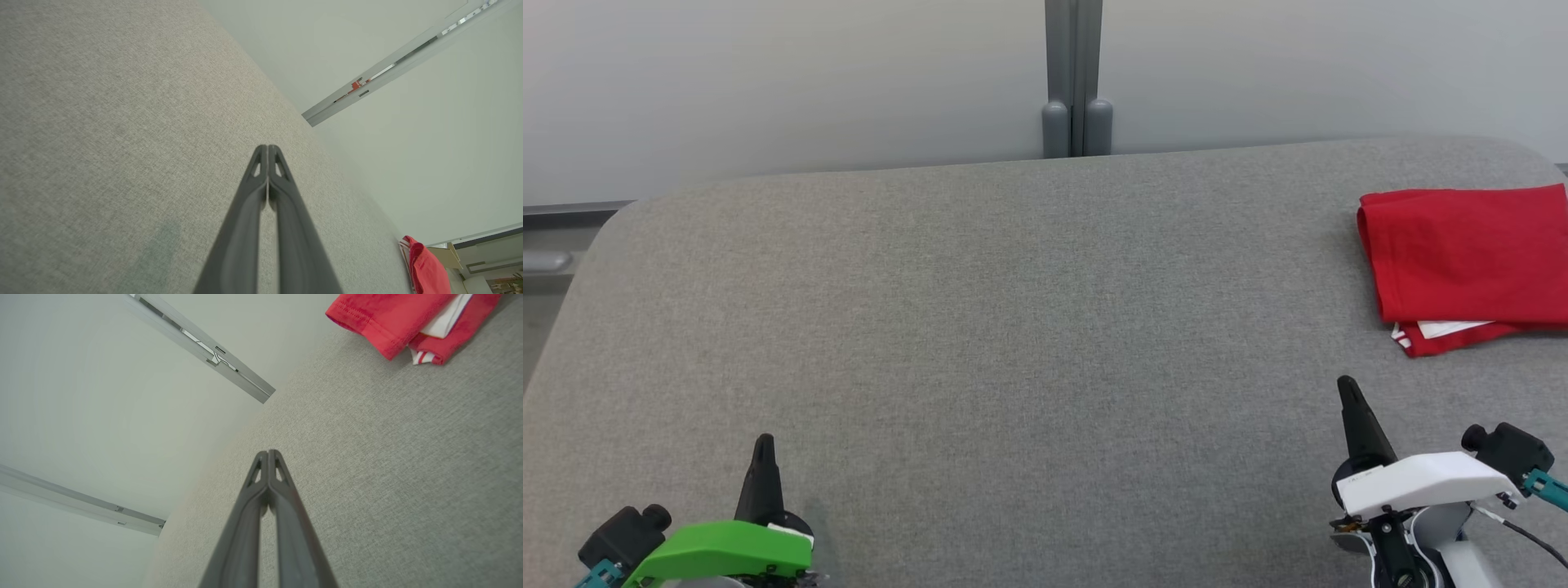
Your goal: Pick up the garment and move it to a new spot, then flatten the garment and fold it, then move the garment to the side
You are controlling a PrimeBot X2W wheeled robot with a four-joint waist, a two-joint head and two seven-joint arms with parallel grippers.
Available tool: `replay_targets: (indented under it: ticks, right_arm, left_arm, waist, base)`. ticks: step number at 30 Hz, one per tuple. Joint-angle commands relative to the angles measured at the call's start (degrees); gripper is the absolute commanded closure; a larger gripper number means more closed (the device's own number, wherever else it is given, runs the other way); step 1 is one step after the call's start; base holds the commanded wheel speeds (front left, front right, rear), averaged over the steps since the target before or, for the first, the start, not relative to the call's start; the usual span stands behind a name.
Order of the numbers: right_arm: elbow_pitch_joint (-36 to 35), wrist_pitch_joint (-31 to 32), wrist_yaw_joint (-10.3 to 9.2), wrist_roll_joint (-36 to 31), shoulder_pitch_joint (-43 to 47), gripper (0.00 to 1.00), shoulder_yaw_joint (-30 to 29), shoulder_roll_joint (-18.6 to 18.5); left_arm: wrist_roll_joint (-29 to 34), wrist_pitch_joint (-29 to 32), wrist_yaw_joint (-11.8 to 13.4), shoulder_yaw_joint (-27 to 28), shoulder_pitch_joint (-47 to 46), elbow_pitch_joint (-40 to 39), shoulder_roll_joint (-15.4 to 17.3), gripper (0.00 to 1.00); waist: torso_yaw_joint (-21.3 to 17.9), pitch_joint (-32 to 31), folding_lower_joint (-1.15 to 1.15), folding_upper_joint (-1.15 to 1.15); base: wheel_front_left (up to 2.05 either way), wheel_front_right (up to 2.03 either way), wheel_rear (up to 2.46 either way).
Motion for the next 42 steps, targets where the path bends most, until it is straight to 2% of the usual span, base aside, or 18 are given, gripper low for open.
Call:
replay_targets:
  ticks: [1, 42]
  right_arm:
    - [-0.9, 0.6, -0.01, 1.8, -1.3, 1.0, -0.4, -0.3]
    - [-1.9, 7.0, -0.01, 24.3, -2.2, 1.0, -3.8, -0.4]
  left_arm:
    - [-1.7, 0.5, -0.4, 0.4, -1.7, -0.9, 0.2, 1.0]
    - [-23.6, 6.9, -2.0, 3.2, -3.8, -2.2, 0.3, 1.0]
  waist:
    - [0.0, 0.0, 0.0, 0.0]
    - [-1.4, 0.0, 0.0, 0.0]
  base:
    - [0.0, 0.0, 0.0]
    - [0.0, 0.0, 0.0]
